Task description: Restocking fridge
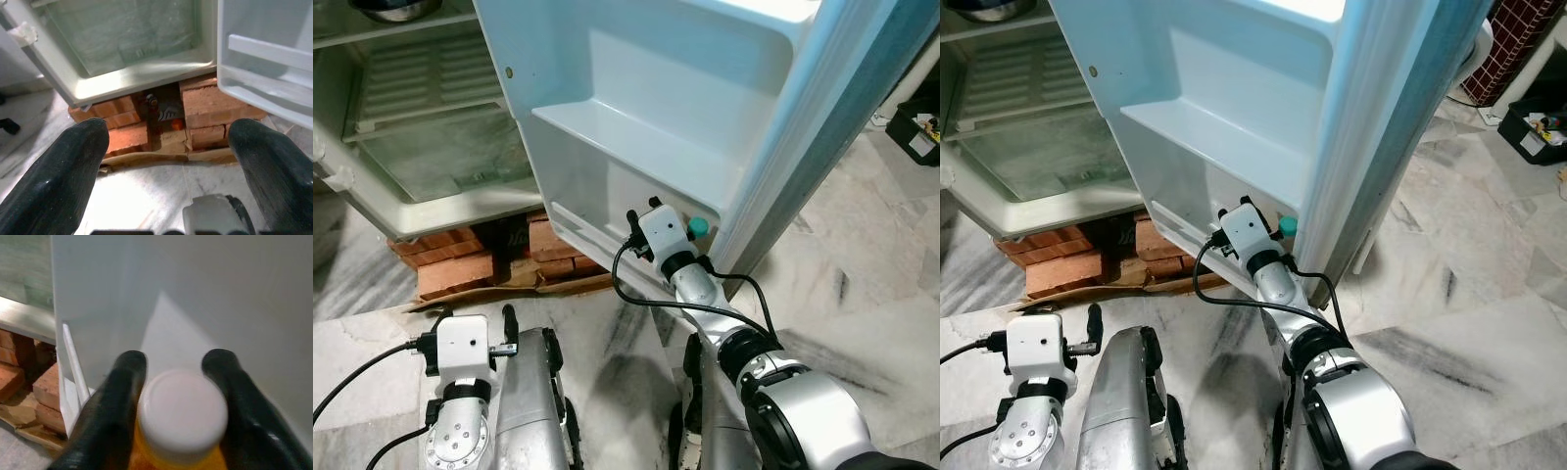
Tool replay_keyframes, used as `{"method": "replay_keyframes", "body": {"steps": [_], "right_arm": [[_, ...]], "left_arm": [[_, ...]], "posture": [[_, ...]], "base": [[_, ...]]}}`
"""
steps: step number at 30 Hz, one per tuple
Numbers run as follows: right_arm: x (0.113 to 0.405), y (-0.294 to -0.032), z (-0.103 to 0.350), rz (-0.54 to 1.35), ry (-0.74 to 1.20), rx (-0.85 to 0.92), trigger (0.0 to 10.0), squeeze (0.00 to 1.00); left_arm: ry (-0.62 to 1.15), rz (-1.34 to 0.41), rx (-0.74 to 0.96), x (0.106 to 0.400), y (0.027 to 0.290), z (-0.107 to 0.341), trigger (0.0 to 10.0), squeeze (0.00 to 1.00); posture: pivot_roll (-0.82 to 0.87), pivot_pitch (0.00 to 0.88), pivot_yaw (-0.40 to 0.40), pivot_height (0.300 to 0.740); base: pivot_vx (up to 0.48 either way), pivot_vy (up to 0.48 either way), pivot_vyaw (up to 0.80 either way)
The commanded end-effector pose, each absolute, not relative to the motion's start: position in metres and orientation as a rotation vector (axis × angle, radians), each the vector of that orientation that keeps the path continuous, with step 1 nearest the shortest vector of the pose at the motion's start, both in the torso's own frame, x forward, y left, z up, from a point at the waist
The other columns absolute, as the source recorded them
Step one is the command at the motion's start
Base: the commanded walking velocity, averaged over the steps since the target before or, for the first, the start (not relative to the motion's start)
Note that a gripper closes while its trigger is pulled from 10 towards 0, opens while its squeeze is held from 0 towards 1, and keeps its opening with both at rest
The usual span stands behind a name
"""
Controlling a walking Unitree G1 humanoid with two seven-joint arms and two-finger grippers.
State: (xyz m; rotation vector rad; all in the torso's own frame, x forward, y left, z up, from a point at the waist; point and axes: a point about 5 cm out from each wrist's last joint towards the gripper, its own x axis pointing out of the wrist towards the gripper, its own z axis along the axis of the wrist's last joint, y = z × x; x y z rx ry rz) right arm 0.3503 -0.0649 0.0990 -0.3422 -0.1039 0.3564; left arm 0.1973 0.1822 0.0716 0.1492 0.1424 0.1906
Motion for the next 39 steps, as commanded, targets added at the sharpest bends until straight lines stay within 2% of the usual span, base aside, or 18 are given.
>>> {"method": "replay_keyframes", "body": {"steps": [1, 16, 24, 28, 29, 30, 39], "right_arm": [[0.352, -0.070, 0.097, 0.337, -0.078, -0.327, 10.0, 1.00], [0.356, -0.076, 0.113, 0.351, -0.159, -0.225, 10.0, 1.00], [0.331, -0.088, 0.099, 0.363, -0.221, -0.137, 10.0, 1.00], [0.313, -0.104, 0.088, 0.307, -0.202, -0.095, 10.0, 1.00], [0.309, -0.107, 0.084, 0.297, -0.174, -0.076, 10.0, 0.54], [0.307, -0.109, 0.082, 0.291, -0.162, -0.068, 10.0, 0.00], [0.296, -0.123, 0.089, 0.251, -0.152, -0.028, 10.0, 0.00]], "left_arm": [[0.184, 0.190, 0.161, 0.194, 0.186, 0.064, 10.0, 0.00], [0.178, 0.190, 0.165, 0.211, 0.185, 0.060, 10.0, 0.00], [0.185, 0.192, 0.138, 0.210, 0.182, 0.053, 10.0, 0.00], [0.177, 0.187, 0.142, 0.212, 0.182, 0.052, 10.0, 0.00], [0.169, 0.188, 0.145, 0.212, 0.184, 0.053, 10.0, 0.00], [0.165, 0.191, 0.146, 0.212, 0.186, 0.054, 10.0, 0.00], [0.115, 0.186, 0.163, 0.225, 0.194, 0.063, 10.0, 0.00]], "posture": [[0.13, 0.214, 0.002, 0.544], [0.10, 0.132, 0.010, 0.544], [0.08, 0.075, 0.014, 0.544], [0.04, 0.028, 0.029, 0.544], [0.04, 0.021, 0.032, 0.544], [0.03, 0.013, 0.035, 0.544], [0.02, 0.005, 0.042, 0.554]], "base": [[0.000, 0.000, 0.00], [0.000, 0.000, 0.00], [0.000, 0.000, 0.00], [0.000, 0.000, 0.00], [0.000, 0.000, 0.00], [0.000, 0.000, 0.00], [0.000, 0.000, 0.00]]}}
